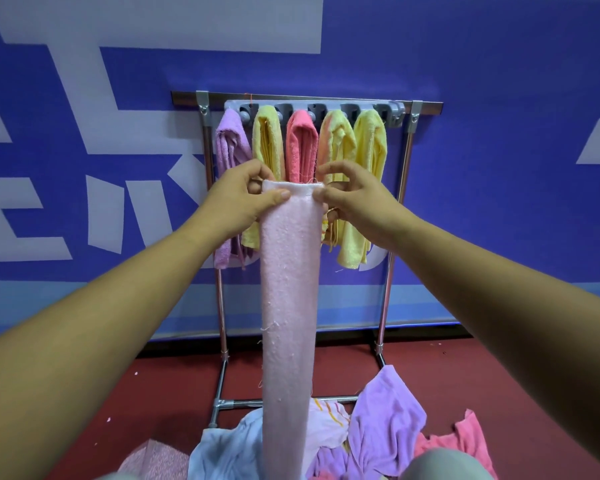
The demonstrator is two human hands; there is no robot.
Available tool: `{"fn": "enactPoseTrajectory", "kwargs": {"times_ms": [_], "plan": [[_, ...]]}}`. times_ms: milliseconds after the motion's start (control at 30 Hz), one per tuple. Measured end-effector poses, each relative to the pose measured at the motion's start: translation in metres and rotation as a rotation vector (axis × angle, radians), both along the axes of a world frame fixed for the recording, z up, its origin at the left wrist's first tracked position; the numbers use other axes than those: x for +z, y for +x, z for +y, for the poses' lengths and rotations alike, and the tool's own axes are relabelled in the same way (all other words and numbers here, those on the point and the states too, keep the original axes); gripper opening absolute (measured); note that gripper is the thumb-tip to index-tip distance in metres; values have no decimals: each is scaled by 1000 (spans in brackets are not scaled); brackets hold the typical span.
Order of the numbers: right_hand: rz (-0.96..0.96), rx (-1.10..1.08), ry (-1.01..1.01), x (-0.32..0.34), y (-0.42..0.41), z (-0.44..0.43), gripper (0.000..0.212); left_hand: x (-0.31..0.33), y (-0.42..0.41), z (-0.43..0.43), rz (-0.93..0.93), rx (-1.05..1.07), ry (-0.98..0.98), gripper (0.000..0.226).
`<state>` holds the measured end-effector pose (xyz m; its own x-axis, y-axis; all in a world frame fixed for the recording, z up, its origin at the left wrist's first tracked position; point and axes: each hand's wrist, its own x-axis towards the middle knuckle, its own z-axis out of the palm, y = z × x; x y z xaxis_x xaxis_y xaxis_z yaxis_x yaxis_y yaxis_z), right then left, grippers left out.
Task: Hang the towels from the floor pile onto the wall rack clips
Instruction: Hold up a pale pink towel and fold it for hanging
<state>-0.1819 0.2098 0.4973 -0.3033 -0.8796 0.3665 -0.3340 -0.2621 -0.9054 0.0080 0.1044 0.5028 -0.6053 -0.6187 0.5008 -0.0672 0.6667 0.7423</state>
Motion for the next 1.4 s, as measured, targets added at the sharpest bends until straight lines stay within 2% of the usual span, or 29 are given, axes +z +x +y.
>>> {"fn": "enactPoseTrajectory", "kwargs": {"times_ms": [67,133,200,300,400,567,667,700,833,900,967,1067,1167,1233,1300,1333,1367,1400], "plan": [[70,59,79,4,0,0,43,0,-1,-1,10,-25,20,21],[219,93,141,7,2,2,32,-2,-2,-1,-18,-33,14,22],[287,83,150,9,5,3,24,-5,-3,-1,-30,-44,19,21],[251,66,135,11,9,4,23,-12,-3,-6,19,-66,77,18],[197,34,122,13,14,1,16,-25,-2,-12,61,-170,260,29],[13,-61,57,28,16,1,15,-92,8,-16,-211,-220,409,30],[-22,-78,40,33,12,2,14,-142,16,-16,-337,-243,453,69],[-16,-100,43,32,9,2,15,-156,17,-15,-347,-254,466,72],[8,-270,60,21,-8,-2,21,-182,17,-15,-293,-312,550,67],[25,-394,88,11,-25,-1,17,-178,15,-17,-240,-321,541,57],[-36,-495,120,-4,-45,2,14,-166,16,-22,-149,-336,582,51],[-102,-653,297,-34,-63,9,18,-140,15,-31,25,-371,662,65],[-160,-637,586,-72,-65,15,28,-105,10,-31,119,-403,671,78],[-159,-585,792,-93,-61,15,21,-84,4,-26,117,-462,670,72],[-20,-506,996,-104,-51,14,16,-68,-1,-17,77,-515,681,53],[103,-466,1050,-104,-46,13,15,-63,-4,-12,46,-525,692,46],[193,-432,1016,-102,-40,11,14,-59,-6,-8,12,-530,698,44],[204,-368,883,-98,-35,7,14,-57,-8,-4,-22,-535,703,44]]}}
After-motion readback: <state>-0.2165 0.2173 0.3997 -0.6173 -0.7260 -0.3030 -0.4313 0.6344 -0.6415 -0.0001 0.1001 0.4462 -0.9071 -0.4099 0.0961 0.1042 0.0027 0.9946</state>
